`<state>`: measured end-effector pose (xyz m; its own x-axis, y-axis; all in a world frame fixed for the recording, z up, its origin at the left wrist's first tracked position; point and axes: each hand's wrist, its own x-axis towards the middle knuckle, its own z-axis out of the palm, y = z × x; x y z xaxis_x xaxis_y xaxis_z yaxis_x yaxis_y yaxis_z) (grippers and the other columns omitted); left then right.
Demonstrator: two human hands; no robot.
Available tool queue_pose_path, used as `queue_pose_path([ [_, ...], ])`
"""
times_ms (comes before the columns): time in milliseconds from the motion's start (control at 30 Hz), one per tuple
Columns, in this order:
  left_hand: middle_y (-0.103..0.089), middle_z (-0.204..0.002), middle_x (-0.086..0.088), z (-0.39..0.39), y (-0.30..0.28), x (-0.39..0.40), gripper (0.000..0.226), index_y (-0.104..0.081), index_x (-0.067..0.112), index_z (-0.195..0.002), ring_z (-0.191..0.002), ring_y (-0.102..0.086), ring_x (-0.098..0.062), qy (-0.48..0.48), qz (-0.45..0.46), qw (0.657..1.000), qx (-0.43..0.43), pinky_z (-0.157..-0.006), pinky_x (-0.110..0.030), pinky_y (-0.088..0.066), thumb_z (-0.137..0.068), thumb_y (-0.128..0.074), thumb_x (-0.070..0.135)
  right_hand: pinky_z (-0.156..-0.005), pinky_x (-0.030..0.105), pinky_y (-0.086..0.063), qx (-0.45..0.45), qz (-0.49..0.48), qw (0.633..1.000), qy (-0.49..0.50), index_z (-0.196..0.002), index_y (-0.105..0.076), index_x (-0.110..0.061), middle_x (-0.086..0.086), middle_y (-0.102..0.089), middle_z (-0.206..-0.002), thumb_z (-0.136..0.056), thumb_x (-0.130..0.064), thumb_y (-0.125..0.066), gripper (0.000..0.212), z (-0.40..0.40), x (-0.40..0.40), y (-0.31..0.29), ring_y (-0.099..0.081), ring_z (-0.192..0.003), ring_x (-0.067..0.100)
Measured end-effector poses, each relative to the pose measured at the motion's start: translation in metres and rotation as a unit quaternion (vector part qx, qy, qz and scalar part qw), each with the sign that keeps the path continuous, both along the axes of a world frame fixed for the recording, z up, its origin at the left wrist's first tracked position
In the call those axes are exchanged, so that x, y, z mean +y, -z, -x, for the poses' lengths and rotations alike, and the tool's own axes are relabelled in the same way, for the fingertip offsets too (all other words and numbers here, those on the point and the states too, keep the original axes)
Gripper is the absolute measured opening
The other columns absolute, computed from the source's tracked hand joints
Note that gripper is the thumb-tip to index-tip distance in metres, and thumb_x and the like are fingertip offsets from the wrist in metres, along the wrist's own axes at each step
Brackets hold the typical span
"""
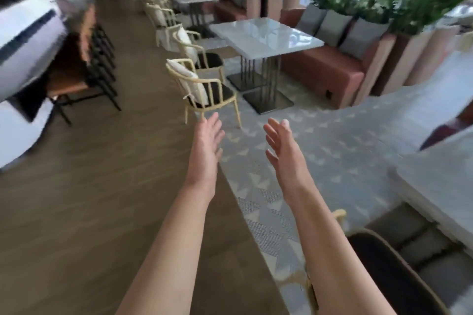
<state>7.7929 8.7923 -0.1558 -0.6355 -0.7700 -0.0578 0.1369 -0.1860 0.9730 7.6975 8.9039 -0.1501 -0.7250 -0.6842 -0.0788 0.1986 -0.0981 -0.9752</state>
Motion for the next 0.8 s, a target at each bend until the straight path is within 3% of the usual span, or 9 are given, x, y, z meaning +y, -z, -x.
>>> queue_pose_path([
  [367,-0.04,-0.159,0.008,-0.065,0.023,-0.185,0.057,-0.038,0.032,-0.155,-0.143,-0.04,-0.008,-0.204,-0.021,0.979,0.002,-0.124,-0.046,-0.023,-0.106,-0.018,0.055,-0.123,0.039,-0.025,0.019,-0.041,0.983,-0.18,-0.152,-0.04,-0.027,-0.008,-0.044,-0.155,-0.106,-0.052,-0.027,0.055,-0.027,-0.231,0.022,-0.038,-0.143,0.006],
  [800,-0.042,-0.157,0.011,-0.055,0.009,-0.434,0.055,-0.041,0.037,-0.152,-0.141,-0.042,-0.006,-0.205,-0.029,0.978,0.011,-0.123,-0.045,-0.025,-0.106,-0.018,0.057,-0.122,0.038,-0.027,0.029,-0.05,0.983,-0.176,-0.152,-0.04,-0.033,-0.014,-0.045,-0.153,-0.105,-0.056,-0.028,0.054,-0.023,-0.479,0.014,-0.038,-0.141,0.002],
])
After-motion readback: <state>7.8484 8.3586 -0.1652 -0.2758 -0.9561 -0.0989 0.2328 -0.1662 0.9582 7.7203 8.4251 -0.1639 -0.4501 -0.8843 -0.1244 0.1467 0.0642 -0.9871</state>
